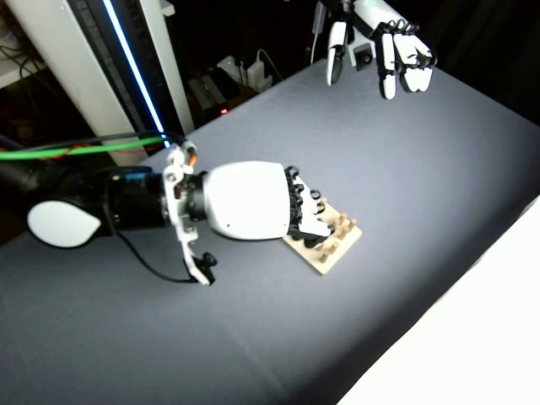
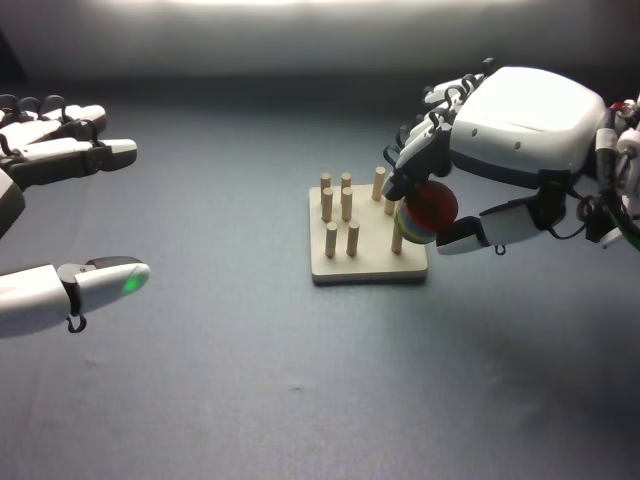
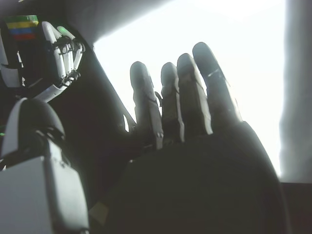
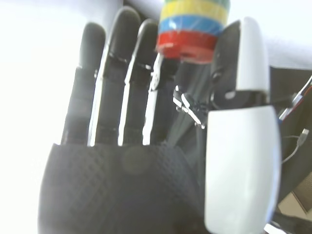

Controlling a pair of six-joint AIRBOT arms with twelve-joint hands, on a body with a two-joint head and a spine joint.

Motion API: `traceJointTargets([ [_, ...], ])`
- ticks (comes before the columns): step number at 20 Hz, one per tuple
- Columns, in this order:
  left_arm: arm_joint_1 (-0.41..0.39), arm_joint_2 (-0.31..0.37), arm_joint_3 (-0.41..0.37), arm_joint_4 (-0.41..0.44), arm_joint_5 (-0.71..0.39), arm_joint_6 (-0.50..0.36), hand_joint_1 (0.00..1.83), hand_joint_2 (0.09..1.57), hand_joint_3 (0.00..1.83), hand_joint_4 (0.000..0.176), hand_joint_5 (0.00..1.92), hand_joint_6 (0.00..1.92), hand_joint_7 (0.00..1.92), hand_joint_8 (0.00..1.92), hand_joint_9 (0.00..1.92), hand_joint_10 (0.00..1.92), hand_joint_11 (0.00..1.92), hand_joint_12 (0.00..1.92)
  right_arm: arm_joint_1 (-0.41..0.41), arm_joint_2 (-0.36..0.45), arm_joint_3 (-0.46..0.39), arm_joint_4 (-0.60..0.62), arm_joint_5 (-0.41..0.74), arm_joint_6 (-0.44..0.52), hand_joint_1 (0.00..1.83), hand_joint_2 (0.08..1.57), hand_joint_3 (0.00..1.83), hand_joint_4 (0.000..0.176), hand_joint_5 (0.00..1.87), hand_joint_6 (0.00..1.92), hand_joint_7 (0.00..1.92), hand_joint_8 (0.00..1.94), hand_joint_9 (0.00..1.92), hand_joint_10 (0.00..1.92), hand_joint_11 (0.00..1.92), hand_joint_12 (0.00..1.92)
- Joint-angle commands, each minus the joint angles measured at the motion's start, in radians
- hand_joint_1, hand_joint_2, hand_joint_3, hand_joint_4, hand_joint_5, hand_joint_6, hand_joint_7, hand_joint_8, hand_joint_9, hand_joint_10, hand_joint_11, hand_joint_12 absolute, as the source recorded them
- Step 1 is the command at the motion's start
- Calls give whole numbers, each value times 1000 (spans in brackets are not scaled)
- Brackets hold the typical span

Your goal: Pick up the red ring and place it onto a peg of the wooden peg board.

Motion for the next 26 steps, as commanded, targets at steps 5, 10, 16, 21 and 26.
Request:
traceJointTargets([
  [5, -8, -6, 7, 8, -122, -6, 676, 1011, 0, 0, 552, 3, 280, 3, 245, 5, 0, 810, 13, -33, 31, 34, 67, 1, 1279, 1083, 0, 0, 1180, 399, 998, 1233, 857, 1336, 633, 1581],
  [10, -8, -7, 8, 8, -120, -6, 672, 1011, 0, 0, 552, 2, 280, 1, 243, 3, 0, 807, 13, -43, 37, 19, 51, 1, 1212, 1052, 0, 0, 1161, 630, 884, 1373, 750, 1594, 564, 1782],
  [16, -8, -8, 12, 8, -118, -9, 670, 1020, 2, 0, 534, 0, 271, 0, 232, 0, 0, 755, 13, -69, 52, 6, 31, 1, 1283, 1076, 1, 0, 1191, 406, 1011, 1204, 908, 1320, 738, 1556],
  [21, -8, -8, 12, 9, -118, -11, 663, 1008, 0, 0, 545, 4, 276, 2, 230, 0, 0, 747, 14, -74, 56, 5, 22, 1, 1289, 1061, 0, 0, 1202, 398, 1056, 1125, 957, 1214, 773, 1522],
  [26, -8, -8, 10, 9, -120, -12, 658, 1007, 0, 0, 544, 2, 274, 1, 237, 4, 0, 764, 13, -73, 55, 3, 16, 1, 1260, 1088, 3, 0, 1069, 660, 1027, 1109, 882, 1071, 699, 1471],
])
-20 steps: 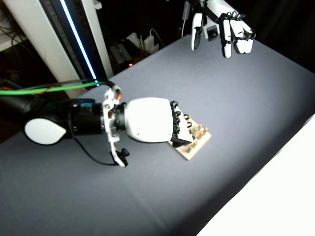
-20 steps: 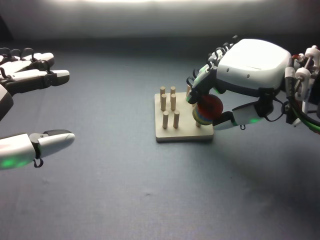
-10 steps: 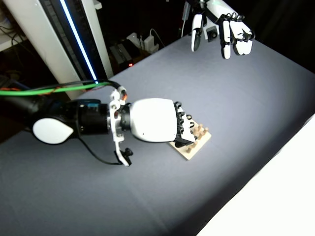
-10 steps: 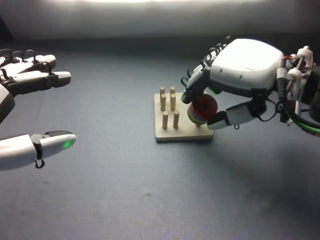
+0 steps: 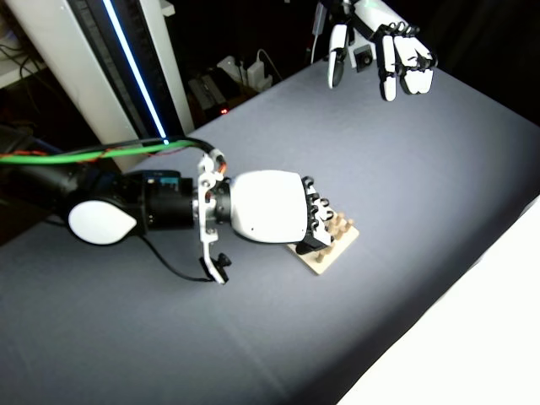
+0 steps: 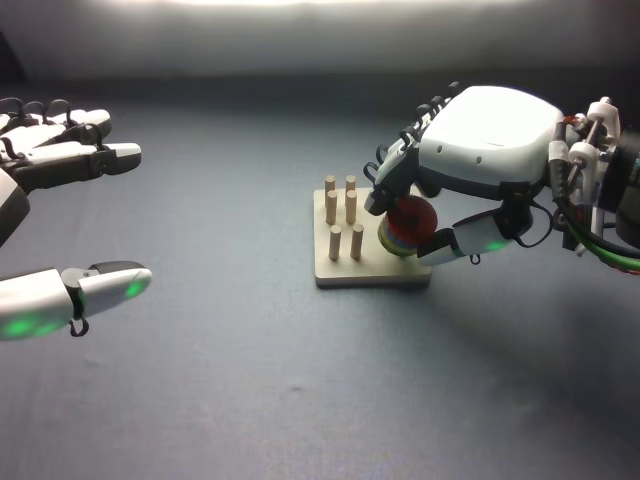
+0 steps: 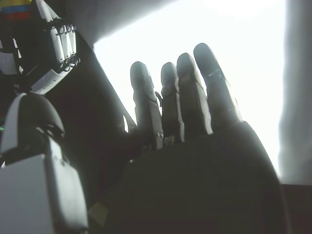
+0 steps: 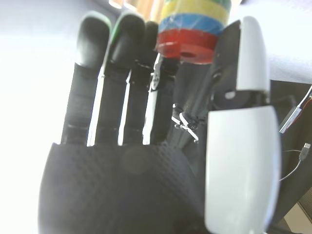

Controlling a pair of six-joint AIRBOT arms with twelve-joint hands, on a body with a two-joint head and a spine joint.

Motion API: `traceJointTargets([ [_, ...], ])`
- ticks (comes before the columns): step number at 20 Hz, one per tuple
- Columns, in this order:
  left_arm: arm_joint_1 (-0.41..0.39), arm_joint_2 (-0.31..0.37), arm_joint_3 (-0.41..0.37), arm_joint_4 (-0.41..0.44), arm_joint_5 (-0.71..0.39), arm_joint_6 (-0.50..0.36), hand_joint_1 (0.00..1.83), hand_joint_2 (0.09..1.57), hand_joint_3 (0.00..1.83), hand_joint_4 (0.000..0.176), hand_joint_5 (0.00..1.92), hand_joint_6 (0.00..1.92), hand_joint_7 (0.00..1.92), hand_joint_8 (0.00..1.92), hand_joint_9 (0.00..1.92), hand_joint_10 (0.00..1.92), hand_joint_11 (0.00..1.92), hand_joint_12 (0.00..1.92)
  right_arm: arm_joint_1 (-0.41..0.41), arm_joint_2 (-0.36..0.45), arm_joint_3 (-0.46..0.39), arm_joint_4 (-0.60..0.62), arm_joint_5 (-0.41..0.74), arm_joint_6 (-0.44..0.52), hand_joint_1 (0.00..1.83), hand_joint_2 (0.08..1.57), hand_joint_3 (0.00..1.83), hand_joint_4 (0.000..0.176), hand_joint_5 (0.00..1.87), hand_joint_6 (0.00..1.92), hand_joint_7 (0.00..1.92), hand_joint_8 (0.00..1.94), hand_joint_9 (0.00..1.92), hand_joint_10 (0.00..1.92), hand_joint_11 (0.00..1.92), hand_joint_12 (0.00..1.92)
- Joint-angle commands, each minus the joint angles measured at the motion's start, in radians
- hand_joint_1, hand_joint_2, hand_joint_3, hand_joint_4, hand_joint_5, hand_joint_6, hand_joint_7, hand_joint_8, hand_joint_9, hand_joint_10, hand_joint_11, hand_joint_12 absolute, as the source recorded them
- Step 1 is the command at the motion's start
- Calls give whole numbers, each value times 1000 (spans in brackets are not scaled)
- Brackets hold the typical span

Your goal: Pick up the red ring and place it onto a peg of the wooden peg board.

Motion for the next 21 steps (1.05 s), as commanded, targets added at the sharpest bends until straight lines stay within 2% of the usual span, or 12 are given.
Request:
traceJointTargets([
  [1, -8, 1, 4, 4, -124, -6, 667, 1005, 0, 0, 549, 3, 274, 1, 233, 2, 0, 765, 7, 2, -3, 22, 90, -1, 1117, 1029, 0, 0, 779, 396, 597, 544, 603, 981, 517, 1436],
  [3, -8, 0, 3, 3, -126, -7, 647, 1013, 1, 0, 546, 1, 278, 3, 245, 5, 0, 804, 7, 3, -17, 30, 126, 1, 974, 945, 0, 111, 511, 22, 431, 187, 391, 819, 242, 1385],
  [4, -8, 0, 2, 3, -127, -7, 643, 1014, 2, 0, 544, 0, 280, 3, 246, 5, 0, 805, 7, 3, -29, 37, 148, 2, 936, 943, 0, 114, 473, 4, 427, 115, 333, 795, 154, 1398],
  [7, -8, 1, 0, 2, -130, -7, 608, 1025, 2, 0, 531, 0, 268, 0, 221, 0, 0, 750, 7, 33, -70, 85, 239, 2, 868, 972, 0, 77, 413, 1, 398, 3, 341, 411, 80, 1309],
  [10, -4, 2, -6, -10, -161, -7, 626, 1018, 0, 0, 533, 0, 282, 1, 239, 4, 0, 805, -53, 144, -126, 189, 396, 2, 939, 934, 0, 71, 317, 0, 340, 0, 382, 60, 2, 1056],
  [11, -3, 2, -7, -12, -168, -7, 626, 1018, 0, 0, 533, 0, 282, 1, 239, 4, 0, 805, -71, 163, -137, 205, 425, 2, 939, 934, 0, 71, 317, 0, 340, 0, 382, 60, 2, 1056],
  [15, -3, 10, -22, -13, -236, -9, 736, 1035, 2, 0, 527, 0, 322, 6, 287, 16, 0, 876, -248, 299, -225, 366, 678, 2, 1067, 961, 2, 3, 363, 7, 465, 7, 497, 16, 124, 815],
  [17, -3, 11, -24, -13, -290, -27, 762, 1041, 2, 0, 527, 1, 346, 7, 300, 13, 0, 922, -322, 318, -257, 431, 807, 2, 1050, 961, 2, 9, 369, 8, 470, 7, 500, 15, 140, 822],
  [18, -3, 11, -19, -13, -330, -49, 732, 1089, 3, 82, 211, 0, 151, 0, 108, 3, 0, 441, -374, 324, -278, 469, 905, 2, 872, 1024, 3, 19, 388, 0, 509, 3, 555, 16, 95, 903],
  [19, -3, 11, -18, -13, -350, -55, 729, 1100, 4, 103, 126, 0, 119, 2, 87, 1, 0, 353, -398, 327, -289, 485, 950, 1, 809, 1043, 5, 6, 424, 10, 552, 14, 612, 32, 135, 925],
  [20, -8, 11, -17, -12, -363, -64, 785, 1124, 6, 89, 64, 0, 102, 1, 108, 4, 0, 436, -428, 329, -301, 498, 1002, 1, 675, 1132, 5, 32, 462, 6, 635, 14, 707, 41, 235, 933],
  [21, -19, 11, -14, -4, -363, -64, 737, 1106, 1, 51, 72, 0, 201, 1, 237, 0, 0, 812, -453, 332, -313, 508, 1049, 1, 564, 1234, 7, 0, 464, 2, 640, 4, 718, 23, 309, 930],
])
